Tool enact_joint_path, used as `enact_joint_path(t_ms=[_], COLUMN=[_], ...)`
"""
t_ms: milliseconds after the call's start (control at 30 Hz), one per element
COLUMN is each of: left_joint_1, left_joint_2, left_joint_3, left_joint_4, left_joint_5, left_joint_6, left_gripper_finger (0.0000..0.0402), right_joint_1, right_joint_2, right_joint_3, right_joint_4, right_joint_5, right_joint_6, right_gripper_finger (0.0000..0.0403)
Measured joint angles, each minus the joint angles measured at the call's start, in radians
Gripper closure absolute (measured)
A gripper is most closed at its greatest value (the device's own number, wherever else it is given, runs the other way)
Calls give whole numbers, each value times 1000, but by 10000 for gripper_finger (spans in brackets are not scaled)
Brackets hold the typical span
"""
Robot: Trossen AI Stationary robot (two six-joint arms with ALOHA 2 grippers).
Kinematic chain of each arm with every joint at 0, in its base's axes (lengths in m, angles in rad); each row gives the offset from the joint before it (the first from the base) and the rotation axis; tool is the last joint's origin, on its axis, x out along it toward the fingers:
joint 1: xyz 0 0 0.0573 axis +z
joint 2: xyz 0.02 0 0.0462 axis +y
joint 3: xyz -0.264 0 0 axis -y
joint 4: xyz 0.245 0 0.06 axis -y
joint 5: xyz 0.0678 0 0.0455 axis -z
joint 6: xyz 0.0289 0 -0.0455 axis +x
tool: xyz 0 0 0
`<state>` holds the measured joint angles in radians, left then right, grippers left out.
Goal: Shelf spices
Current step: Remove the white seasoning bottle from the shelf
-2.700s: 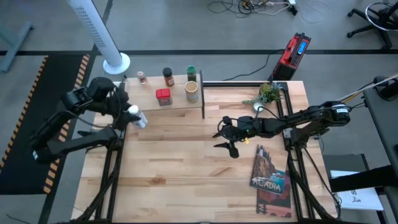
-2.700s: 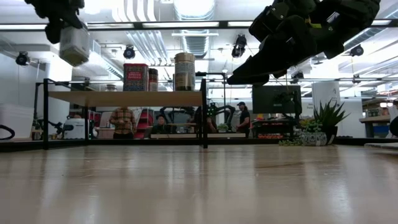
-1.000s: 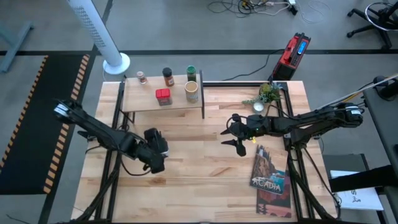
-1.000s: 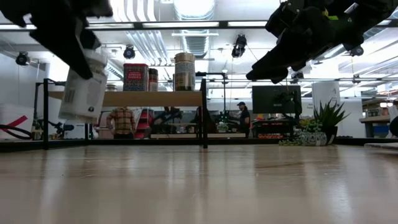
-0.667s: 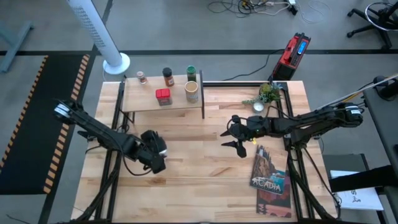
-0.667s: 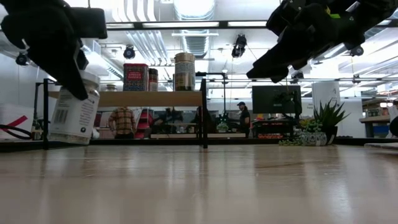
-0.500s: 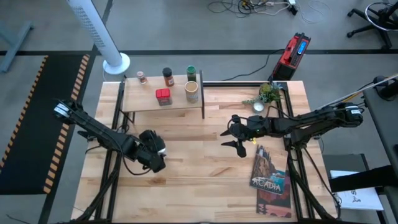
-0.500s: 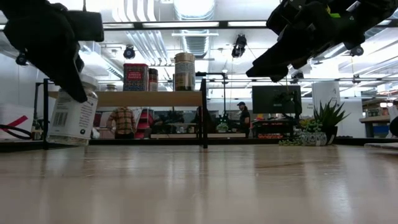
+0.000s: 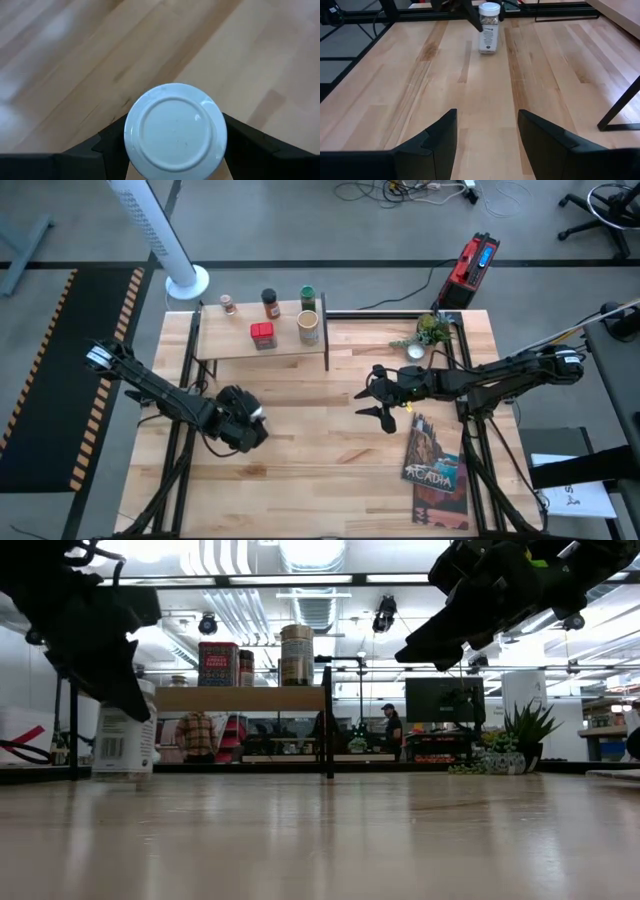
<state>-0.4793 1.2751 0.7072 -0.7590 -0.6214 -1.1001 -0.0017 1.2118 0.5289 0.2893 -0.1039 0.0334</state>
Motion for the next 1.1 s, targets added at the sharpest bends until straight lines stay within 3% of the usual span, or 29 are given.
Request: enact_joint_path(t_ms=[600,900,1100], left_joint_1=[0,0,0], left_joint_2=[-2,-1,-1], left_joint_3=[-80,-42,40], left_joint_4=[69,68,-40], left_joint_5=[-100,-92,-106], left_joint_6=[-142,-68,7], left_gripper_finger=[145,89,74], right_joint_1=[0,4,4], right_joint_2=[0,0,0], right_joint_3=[0,0,0], right_joint_4=[0,0,0], right_joint_5=[0,1,0], right_joint_6=[0,1,1], right_gripper_finger=[217,217,217])
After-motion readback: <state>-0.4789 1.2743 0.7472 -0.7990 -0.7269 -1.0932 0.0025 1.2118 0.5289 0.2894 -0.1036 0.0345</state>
